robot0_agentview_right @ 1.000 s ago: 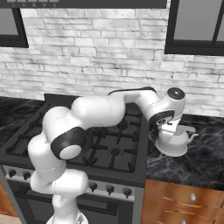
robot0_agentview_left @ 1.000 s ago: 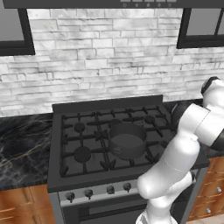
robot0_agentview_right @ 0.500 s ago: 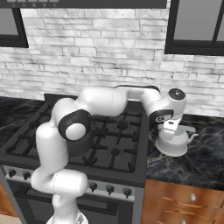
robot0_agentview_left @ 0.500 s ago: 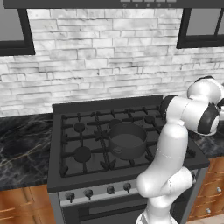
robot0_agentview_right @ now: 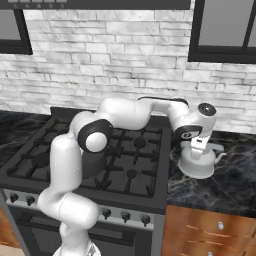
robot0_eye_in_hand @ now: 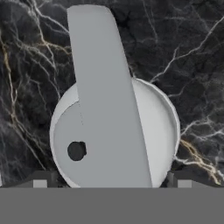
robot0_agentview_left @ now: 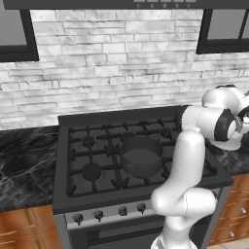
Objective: Pick the kettle from the counter and place it on a stove burner. Then turn the burner on.
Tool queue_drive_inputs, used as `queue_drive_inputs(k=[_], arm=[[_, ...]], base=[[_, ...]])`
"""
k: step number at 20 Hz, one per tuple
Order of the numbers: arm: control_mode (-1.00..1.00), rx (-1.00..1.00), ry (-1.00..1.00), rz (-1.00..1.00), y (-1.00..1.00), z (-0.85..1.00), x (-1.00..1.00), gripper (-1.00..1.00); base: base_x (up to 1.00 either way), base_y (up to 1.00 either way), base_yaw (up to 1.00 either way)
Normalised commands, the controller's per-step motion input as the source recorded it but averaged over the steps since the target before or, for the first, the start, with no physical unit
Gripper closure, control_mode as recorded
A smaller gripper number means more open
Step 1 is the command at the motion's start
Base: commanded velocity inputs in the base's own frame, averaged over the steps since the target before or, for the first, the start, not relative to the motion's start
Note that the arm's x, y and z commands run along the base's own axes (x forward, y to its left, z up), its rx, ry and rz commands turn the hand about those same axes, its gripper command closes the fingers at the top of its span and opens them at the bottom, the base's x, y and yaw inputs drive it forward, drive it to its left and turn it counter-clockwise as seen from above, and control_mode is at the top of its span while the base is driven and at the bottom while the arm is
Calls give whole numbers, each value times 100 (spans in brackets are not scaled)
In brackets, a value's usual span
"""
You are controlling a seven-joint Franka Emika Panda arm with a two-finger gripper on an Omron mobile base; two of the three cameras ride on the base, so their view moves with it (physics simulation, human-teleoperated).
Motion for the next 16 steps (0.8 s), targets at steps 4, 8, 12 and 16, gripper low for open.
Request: queue_drive_inputs(k=[4,8,12,16], arm=[[-100,0,0,0,0,-2,4,-100],[-100,0,0,0,0,0,0,100],[-100,0,-5,0,0,0,0,100],[-100,1,-10,0,0,26,0,100]], base=[[0,0,0],[0,0,0],[0,0,0],[0,0,0]])
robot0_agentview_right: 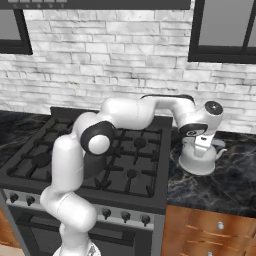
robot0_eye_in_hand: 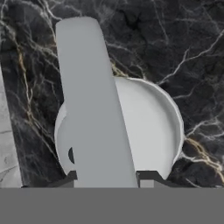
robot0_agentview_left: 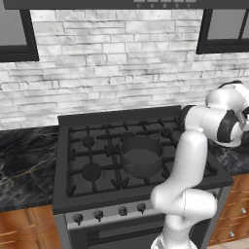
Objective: Pick the kettle from the counter and place it on a stove burner. Then turn the burner on.
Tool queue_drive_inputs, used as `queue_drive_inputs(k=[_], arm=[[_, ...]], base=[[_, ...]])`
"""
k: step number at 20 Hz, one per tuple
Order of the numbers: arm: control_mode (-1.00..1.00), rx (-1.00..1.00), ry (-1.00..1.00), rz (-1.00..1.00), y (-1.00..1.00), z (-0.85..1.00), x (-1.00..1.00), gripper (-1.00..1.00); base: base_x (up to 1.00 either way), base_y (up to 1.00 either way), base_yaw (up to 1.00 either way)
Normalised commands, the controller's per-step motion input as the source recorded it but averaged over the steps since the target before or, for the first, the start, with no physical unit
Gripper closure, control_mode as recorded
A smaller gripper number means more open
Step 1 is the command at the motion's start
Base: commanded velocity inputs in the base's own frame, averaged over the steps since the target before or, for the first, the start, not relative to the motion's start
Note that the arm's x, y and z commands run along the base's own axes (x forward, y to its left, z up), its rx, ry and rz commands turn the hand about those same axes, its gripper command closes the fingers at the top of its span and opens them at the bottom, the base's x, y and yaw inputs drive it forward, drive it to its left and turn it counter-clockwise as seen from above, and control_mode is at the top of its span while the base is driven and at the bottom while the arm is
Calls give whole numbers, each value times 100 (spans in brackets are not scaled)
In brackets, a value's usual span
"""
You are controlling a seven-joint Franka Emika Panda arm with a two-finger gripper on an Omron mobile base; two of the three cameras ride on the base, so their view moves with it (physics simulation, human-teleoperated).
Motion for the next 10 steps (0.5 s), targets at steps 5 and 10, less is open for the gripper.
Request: queue_drive_inputs(k=[5,10], arm=[[-100,1,-3,1,7,36,0,100],[-100,-3,0,5,65,7,0,100]], base=[[0,0,0],[0,0,0]])
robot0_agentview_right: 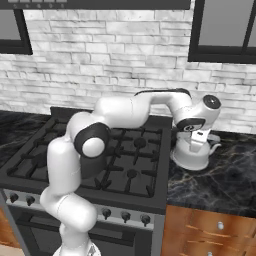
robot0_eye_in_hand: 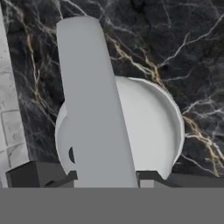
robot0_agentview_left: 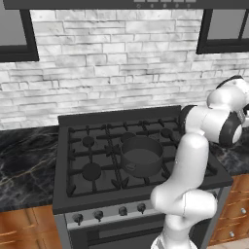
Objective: Pick the kettle from the counter and place it on a stove burner. Then turn the burner on.
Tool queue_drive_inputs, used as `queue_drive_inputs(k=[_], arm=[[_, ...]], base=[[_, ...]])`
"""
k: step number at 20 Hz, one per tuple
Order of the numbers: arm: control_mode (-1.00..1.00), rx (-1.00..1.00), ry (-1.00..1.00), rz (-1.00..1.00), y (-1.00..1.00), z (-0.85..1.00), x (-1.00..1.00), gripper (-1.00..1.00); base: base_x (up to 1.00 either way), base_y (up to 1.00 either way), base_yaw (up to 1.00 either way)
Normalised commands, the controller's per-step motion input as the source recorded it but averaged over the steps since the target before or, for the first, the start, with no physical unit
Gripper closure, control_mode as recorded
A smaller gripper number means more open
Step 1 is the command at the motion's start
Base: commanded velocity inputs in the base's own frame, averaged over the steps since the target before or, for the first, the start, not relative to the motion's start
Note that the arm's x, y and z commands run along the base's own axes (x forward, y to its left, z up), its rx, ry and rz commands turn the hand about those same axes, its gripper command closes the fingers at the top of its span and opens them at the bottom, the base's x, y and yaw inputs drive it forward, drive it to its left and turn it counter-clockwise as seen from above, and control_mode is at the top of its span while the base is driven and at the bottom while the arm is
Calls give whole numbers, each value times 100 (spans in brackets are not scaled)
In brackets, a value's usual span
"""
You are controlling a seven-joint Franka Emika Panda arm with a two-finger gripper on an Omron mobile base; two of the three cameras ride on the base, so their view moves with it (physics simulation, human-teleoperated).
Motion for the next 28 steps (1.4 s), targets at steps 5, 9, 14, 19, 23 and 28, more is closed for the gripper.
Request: queue_drive_inputs(k=[5,9,14,19,23,28], arm=[[-100,-4,1,7,97,0,0,100],[-100,-10,4,8,99,0,-1,100],[-100,-12,3,8,88,-7,-7,100],[-100,-11,4,7,35,-19,0,100],[-100,-2,2,6,26,-22,0,100],[-100,0,0,4,30,-5,0,100]], base=[[0,0,0],[0,0,0],[0,0,0],[0,0,0],[0,0,0],[0,0,0]])
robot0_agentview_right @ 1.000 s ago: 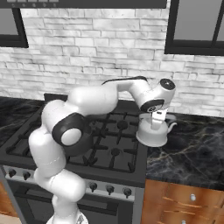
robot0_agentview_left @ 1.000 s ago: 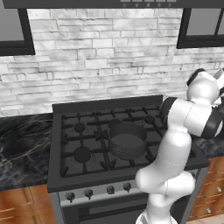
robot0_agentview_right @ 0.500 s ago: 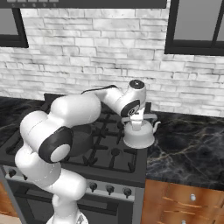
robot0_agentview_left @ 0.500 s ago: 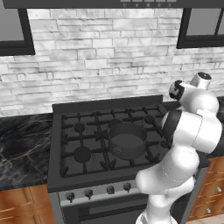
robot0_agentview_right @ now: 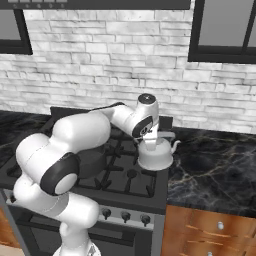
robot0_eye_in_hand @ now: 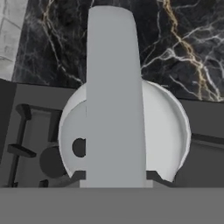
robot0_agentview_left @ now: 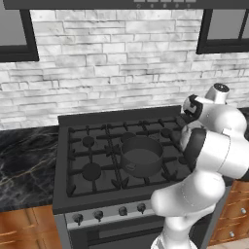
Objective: Pick the kettle from the counter and place it on a stove burner. Then turn the burner on.
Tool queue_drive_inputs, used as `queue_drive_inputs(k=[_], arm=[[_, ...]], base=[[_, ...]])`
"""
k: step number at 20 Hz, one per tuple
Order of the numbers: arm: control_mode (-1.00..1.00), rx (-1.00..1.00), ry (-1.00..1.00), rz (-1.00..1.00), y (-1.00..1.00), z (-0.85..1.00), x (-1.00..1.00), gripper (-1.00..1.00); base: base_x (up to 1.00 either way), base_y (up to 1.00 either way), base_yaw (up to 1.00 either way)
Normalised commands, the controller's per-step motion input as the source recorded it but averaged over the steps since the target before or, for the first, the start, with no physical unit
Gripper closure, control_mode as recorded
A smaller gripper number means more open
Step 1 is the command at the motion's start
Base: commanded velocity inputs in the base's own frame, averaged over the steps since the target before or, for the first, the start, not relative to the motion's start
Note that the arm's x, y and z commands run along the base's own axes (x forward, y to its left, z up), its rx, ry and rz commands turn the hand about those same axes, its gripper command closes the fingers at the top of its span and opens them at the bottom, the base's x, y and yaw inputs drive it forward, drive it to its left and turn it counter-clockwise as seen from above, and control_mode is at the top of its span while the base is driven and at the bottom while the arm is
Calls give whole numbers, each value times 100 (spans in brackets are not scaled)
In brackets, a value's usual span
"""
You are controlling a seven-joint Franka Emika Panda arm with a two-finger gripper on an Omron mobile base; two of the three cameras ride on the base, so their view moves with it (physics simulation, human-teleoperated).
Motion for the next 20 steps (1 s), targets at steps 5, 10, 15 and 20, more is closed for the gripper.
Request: queue_drive_inputs(k=[5,10,15,20], arm=[[-100,1,0,1,34,8,-14,100],[-100,0,-4,1,17,9,-38,100],[-100,0,-11,2,18,0,-20,100],[-100,1,-13,0,27,0,-3,100]], base=[[0,0,0],[0,0,0],[0,0,0],[0,0,0]])
